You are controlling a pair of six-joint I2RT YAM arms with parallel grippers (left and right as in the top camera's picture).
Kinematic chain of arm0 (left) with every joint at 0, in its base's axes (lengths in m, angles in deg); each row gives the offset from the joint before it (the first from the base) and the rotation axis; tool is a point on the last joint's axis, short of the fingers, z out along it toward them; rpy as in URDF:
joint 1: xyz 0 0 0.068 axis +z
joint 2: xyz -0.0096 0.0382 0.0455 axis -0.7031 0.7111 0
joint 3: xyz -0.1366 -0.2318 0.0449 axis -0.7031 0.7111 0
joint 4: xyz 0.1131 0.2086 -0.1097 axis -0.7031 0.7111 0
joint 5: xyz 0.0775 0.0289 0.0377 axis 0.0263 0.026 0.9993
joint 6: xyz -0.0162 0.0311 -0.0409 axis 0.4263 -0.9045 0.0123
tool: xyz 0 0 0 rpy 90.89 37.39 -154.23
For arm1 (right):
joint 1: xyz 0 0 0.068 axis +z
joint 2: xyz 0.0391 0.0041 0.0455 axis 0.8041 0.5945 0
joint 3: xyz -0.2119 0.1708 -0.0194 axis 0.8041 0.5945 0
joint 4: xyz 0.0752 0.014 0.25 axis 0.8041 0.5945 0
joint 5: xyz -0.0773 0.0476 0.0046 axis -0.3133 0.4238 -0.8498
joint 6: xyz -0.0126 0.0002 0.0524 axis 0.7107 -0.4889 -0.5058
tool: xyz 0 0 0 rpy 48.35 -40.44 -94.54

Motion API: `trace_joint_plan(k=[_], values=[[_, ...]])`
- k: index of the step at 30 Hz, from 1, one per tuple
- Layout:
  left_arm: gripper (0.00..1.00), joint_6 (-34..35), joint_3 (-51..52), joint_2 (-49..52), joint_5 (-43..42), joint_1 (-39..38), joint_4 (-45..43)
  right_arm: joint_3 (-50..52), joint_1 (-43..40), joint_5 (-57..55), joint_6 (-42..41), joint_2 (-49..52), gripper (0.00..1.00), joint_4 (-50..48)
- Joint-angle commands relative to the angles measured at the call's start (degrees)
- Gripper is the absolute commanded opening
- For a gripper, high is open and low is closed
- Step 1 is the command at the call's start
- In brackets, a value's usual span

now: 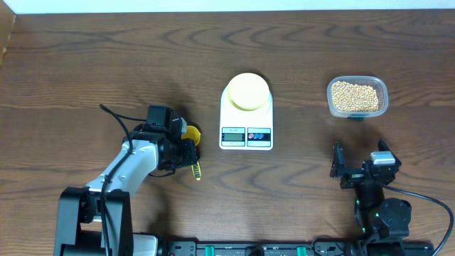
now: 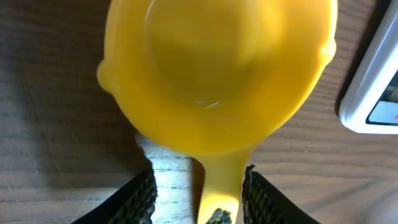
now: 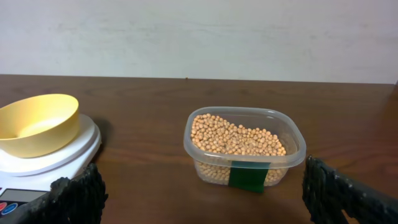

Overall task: Scoop item into bowl and weigh 50g on scale
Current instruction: 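Lift the yellow scoop with the left gripper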

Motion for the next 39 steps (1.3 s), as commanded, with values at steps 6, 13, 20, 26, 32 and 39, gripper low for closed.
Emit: trace_joint_plan(k=[6,13,20,26,32,39], values=[[0.41,0.55,0.59,1.31,-3.32,-0.09,-1.18,0.20,-0.15,-0.68,0.44,-0.35,0.99,0.09],[0.38,0.55,0.59,1.31,-4.20,-0.09,-1.60,0.20,-0.15,-0.68,0.44,-0.35,0.99,0.07],[0.24,0.55,0.59,1.31,-4.15,-0.09,-1.81,0.20,-0.15,-0.68,0.44,-0.35,0.99,0.09],[0.19,0.57,0.59,1.29,-4.17,-0.09,-1.90,0.20,-0.15,-0.68,0.44,-0.37,0.99,0.09],[0.08,2.86,0.57,1.29,-4.20,-0.09,-1.99,0.20,-0.15,-0.68,0.44,-0.35,0.99,0.09],[0.08,4.85,0.57,1.29,-4.20,-0.09,-2.01,0.20,-0.15,-0.68,0.44,-0.35,0.99,0.09]])
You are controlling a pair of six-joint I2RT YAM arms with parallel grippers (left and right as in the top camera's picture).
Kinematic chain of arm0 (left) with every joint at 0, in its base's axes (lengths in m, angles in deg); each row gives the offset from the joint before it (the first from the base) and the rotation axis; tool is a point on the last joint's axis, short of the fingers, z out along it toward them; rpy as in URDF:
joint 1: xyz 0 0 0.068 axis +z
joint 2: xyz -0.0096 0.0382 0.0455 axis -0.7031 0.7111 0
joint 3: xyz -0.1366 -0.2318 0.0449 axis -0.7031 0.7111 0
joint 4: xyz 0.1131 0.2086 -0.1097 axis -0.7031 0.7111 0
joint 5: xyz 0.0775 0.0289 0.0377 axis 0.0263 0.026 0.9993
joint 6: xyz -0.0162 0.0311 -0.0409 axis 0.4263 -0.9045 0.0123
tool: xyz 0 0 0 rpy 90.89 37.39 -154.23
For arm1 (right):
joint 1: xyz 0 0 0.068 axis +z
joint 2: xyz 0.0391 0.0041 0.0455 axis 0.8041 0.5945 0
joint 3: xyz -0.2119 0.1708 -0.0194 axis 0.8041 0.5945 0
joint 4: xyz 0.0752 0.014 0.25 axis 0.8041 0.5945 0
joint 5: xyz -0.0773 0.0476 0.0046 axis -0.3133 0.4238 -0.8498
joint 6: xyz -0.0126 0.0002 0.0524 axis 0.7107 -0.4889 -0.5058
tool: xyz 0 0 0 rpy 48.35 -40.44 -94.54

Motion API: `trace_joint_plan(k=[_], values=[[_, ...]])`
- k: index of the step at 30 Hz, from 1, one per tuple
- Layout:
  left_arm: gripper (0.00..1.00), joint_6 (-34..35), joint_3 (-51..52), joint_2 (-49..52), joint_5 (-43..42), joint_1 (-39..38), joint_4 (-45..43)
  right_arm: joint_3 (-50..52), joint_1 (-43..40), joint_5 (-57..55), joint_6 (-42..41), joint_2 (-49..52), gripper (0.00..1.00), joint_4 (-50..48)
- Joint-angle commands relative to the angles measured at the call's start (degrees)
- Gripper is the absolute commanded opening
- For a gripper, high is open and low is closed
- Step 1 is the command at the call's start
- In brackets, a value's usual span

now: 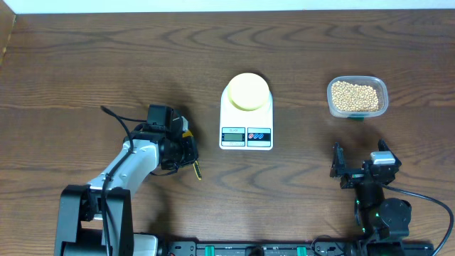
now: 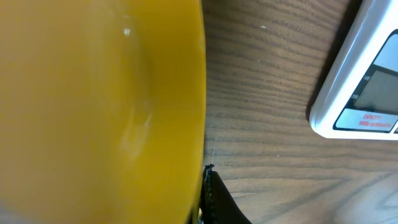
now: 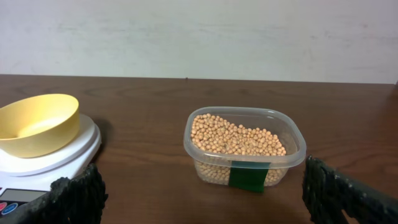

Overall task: Scoop item into bowl and weigh 50g on scale
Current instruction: 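Lift the yellow scoop with the left gripper, then raise the scoop upright with the left gripper toward the scale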

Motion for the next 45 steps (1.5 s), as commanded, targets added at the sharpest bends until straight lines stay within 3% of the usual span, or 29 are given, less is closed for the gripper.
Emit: trace_joint_plan(k=[1,13,21,30,36,41,45], values=[[0.08,1.38,0.48,0.74,-0.11,-0.09,-0.09,0.20,-0.15,-0.68,0.44,-0.35,0.99,0.09],[0.07,4.74,-1.01,-2.99,-9.38,-0.09,-0.28,0.20,-0.15,-0.68,0.44,-0.35,0.99,0.09],[0.07,12.52,-1.05,-17.42,-9.33,-0.09,-0.26,0.20,-0.15,-0.68,0.46,-0.35,0.99,0.09],[0.07,13.86,-1.05,-29.77,-9.33,-0.09,-0.26,0.20,-0.15,-0.68,0.44,-0.35,0.99,0.09],[0.07,25.00,-1.05,-32.79,-9.35,-0.09,-1.90,0.20,-0.15,-0.68,0.44,-0.35,0.99,0.09],[0.07,40.52,-1.05,-34.03,-9.38,-0.09,-6.54,0.20,-0.15,-0.68,0.44,-0.35,0.99,0.09],[0.07,43.30,-1.05,-34.10,-8.92,-0.09,-8.26,0.20,-0.15,-0.68,0.44,-0.35,0.99,0.09]])
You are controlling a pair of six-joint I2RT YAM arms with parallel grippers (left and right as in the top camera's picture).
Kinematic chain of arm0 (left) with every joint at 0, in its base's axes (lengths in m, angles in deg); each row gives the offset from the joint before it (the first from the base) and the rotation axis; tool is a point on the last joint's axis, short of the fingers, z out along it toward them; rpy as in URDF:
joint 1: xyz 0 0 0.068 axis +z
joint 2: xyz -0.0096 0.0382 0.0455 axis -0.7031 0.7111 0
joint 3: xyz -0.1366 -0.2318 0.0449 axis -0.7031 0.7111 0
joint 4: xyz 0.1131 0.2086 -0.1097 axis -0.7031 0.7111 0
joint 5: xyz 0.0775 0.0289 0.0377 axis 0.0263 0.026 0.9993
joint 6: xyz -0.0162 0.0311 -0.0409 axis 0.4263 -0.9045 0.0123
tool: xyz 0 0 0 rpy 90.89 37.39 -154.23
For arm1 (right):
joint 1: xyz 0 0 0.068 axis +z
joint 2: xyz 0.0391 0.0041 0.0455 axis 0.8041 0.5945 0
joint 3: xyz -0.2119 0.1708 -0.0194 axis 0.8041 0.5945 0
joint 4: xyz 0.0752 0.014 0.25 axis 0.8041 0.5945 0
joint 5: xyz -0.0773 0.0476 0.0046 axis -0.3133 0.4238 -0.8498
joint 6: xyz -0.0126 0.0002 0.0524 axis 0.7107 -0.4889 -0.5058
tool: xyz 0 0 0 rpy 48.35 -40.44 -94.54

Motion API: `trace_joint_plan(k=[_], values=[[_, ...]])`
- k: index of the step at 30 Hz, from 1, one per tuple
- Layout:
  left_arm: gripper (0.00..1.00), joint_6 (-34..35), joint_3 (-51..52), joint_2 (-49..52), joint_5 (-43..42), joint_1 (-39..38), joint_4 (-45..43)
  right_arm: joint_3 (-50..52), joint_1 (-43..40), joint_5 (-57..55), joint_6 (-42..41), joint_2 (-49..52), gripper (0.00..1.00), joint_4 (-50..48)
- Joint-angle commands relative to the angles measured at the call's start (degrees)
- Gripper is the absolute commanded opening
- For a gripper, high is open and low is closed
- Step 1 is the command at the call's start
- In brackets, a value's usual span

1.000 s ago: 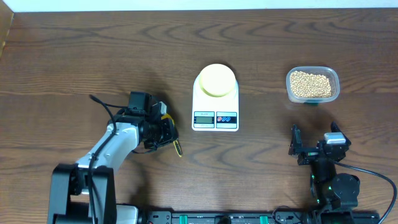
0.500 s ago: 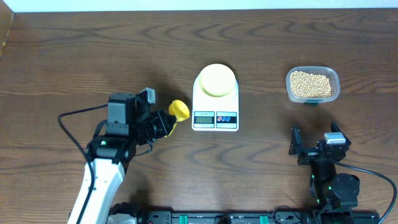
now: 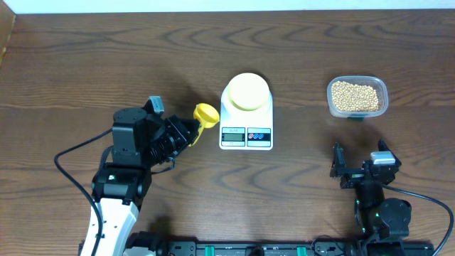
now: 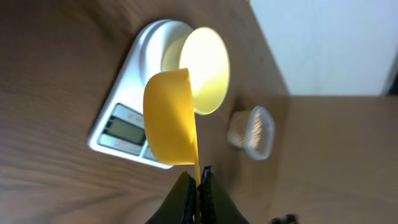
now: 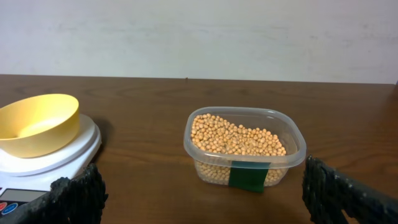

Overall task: Scoop item into bowl and weigh 50g on scale
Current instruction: 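Raise the scoop upright with the left gripper toward the scale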

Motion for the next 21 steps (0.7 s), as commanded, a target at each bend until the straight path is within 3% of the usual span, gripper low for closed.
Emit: trace_joint_plan(k=[1,5,12,17,21], values=[[0.07,6.45,-0.96,-0.63,-0.20,-0.09,-0.85,0.20,-0.15,-0.68,0.44,-0.37,0.99,0.09],[0.07,4.92,-0.94,-0.63,1.44,-0.09,-0.81,0.20,-0.15,-0.92,0.44,-0.35,0.99,0.04],[0.07,2.95,-0.92,-0.11,18.05,-0.09,8.74,0.20,-0.13,0.50,-1.29,-0.35,0.99,0.04],[0.07,0.26,-0.57,3.63,19.61,-0.09,9.88,0.20,-0.13,4.11,-12.66,-0.35,0.99,-0.24],[0.07,-0.46,-0.55,10.12,20.00,-0.09,6.34,0.20,-0.13,4.55,-29.59,-0.37,0.99,-0.26]])
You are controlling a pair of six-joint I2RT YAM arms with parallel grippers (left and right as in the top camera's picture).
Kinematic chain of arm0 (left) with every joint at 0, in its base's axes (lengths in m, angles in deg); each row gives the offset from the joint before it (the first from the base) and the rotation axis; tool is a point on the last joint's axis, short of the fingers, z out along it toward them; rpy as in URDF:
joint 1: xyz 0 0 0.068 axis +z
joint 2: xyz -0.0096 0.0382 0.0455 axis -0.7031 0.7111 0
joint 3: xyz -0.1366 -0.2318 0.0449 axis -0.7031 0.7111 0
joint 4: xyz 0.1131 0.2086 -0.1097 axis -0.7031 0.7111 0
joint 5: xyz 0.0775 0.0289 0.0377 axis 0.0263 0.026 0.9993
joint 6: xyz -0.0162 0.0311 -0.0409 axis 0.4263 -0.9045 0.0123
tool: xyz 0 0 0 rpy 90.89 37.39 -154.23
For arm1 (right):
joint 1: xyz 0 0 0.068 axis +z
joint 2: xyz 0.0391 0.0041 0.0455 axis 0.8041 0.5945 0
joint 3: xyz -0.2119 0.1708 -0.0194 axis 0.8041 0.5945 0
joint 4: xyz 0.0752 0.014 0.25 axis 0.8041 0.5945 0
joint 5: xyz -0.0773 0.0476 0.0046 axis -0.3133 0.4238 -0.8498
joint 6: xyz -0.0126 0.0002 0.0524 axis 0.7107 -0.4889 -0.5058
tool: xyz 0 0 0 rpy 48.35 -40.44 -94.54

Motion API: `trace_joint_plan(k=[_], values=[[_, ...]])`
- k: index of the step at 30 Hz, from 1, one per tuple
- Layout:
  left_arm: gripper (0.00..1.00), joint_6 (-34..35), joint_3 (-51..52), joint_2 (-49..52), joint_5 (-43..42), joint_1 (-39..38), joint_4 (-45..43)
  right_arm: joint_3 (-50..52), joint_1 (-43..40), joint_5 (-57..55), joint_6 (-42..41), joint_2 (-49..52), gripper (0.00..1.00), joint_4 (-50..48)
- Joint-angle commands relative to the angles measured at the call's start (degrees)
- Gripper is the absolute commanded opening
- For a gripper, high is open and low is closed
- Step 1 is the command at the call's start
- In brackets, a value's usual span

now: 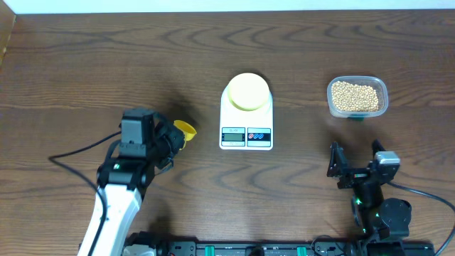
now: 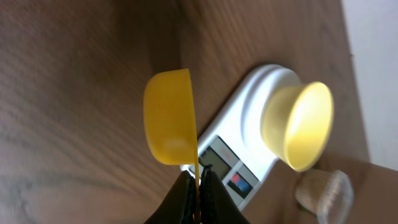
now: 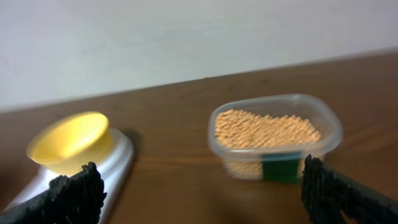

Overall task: Scoop item into bowl and weigh 50g on scale
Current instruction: 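Raise the scoop upright with the left gripper toward the scale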

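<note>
My left gripper (image 2: 199,190) is shut on the thin handle of a yellow scoop (image 2: 171,118), held off the table left of the white scale (image 1: 246,121); the scoop (image 1: 185,132) looks empty. A yellow bowl (image 1: 247,91) sits on the scale's platform, also seen as the bowl (image 3: 69,140) in the right wrist view. A clear tub of beige beans (image 1: 357,97) stands at the right back. My right gripper (image 3: 199,199) stands wide open near the table's front right, facing the tub (image 3: 272,134), nothing between its fingers.
The scale's display and buttons (image 1: 246,135) face the front edge. Black cable trails from the left arm (image 1: 117,192) across the table's front left. Bare brown wood lies between scale and tub.
The left arm has drawn the scoop back and to the left, a little farther from the scale. The right gripper has shifted, its view now tilted and blurred, still open.
The scoop lay on the table left of the scale with my left gripper down at its handle. Then the gripper was close over it. Later it held the scoop lifted beside the scale, and now holds it slightly farther left. The right gripper stayed open, moving only lately.
</note>
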Motion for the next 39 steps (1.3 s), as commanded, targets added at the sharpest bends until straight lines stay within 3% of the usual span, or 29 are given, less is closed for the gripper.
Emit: trace_joint_plan(k=[1,3,6,12,19,25,29,36,39], values=[[0.07,-1.86,-0.55,6.34,2.38,-0.09,-3.28,0.20,-0.11,2.01,-19.56,-0.33,0.99,-0.07],[0.07,-1.86,-0.55,10.78,2.36,-0.09,-6.36,0.20,-0.07,3.58,-26.75,-0.33,0.99,-0.22],[0.07,-1.88,-0.55,14.78,2.36,-0.09,-8.85,0.20,-0.04,6.19,-30.08,-0.35,0.99,-0.44],[0.07,-1.88,-0.55,20.00,-1.11,-0.09,-8.17,0.20,-0.04,12.72,-30.03,-0.33,0.99,-1.03],[0.08,-3.63,-0.55,20.06,-7.06,-0.11,-3.96,0.20,-0.04,12.98,-30.01,-0.35,0.99,-1.05],[0.08,-7.32,-0.52,20.06,-5.33,-0.11,-0.39,0.20,-0.04,12.98,-30.01,-0.35,0.99,-1.05],[0.08,-7.52,-0.52,20.28,0.28,-0.11,0.90,0.20,-0.04,12.98,-30.01,-0.35,0.99,-1.05],[0.09,-7.48,-0.52,24.65,0.66,-0.09,0.63,0.20,-0.04,12.96,-30.01,-0.33,0.99,-1.05],[0.17,-7.45,-0.52,27.30,0.66,-0.09,0.15,0.20,-0.04,12.98,-30.01,-0.35,0.99,-1.05]])
